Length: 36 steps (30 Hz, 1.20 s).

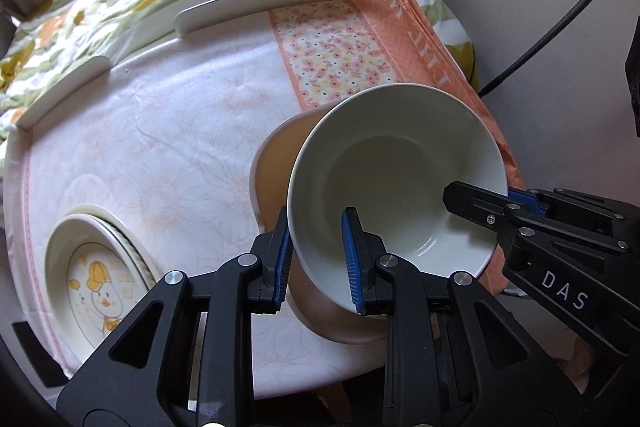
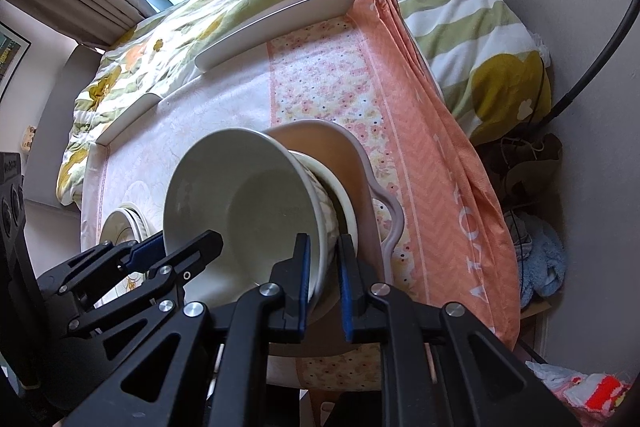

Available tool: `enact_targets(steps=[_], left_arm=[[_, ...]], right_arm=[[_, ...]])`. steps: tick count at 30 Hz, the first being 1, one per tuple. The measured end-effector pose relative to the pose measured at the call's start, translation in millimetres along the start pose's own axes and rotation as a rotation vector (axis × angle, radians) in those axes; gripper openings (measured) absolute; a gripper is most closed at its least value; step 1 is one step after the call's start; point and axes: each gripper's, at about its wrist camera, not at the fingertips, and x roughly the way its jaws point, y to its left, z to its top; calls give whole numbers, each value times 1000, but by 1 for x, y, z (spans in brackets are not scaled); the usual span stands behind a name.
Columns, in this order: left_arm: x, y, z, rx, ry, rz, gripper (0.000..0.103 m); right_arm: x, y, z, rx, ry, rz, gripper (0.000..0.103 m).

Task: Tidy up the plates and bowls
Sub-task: 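Carry the white bowl into the cream bowl and open both grippers, then close both grippers on the pink basin rim beside its handle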

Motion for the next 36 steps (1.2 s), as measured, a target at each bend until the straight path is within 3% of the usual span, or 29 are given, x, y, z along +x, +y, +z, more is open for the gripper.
enact_targets(steps=[20, 27, 32, 33, 34, 35, 36], left_arm=[[0, -6, 1, 34, 1, 37, 20], [-5, -4, 1, 28, -3, 32, 20], [-40, 16, 5, -30, -88, 7, 21], [-48, 22, 6, -44, -113, 3, 24], [-59, 28, 6, -60, -144, 2, 35], [-69, 35, 6, -73, -172, 5, 48], [-77, 39, 6, -81, -196, 10, 87]], right_arm=[[-1, 12, 4, -62, 19, -81, 14], [-7, 7, 3, -48, 13, -56, 14], [-27, 0, 2, -40, -26, 9, 15], [-36, -1, 3, -49, -45, 27, 15], [-45, -1, 4, -63, -67, 45, 15], [-53, -1, 4, -75, -85, 57, 23], [-61, -2, 5, -88, -101, 61, 50]])
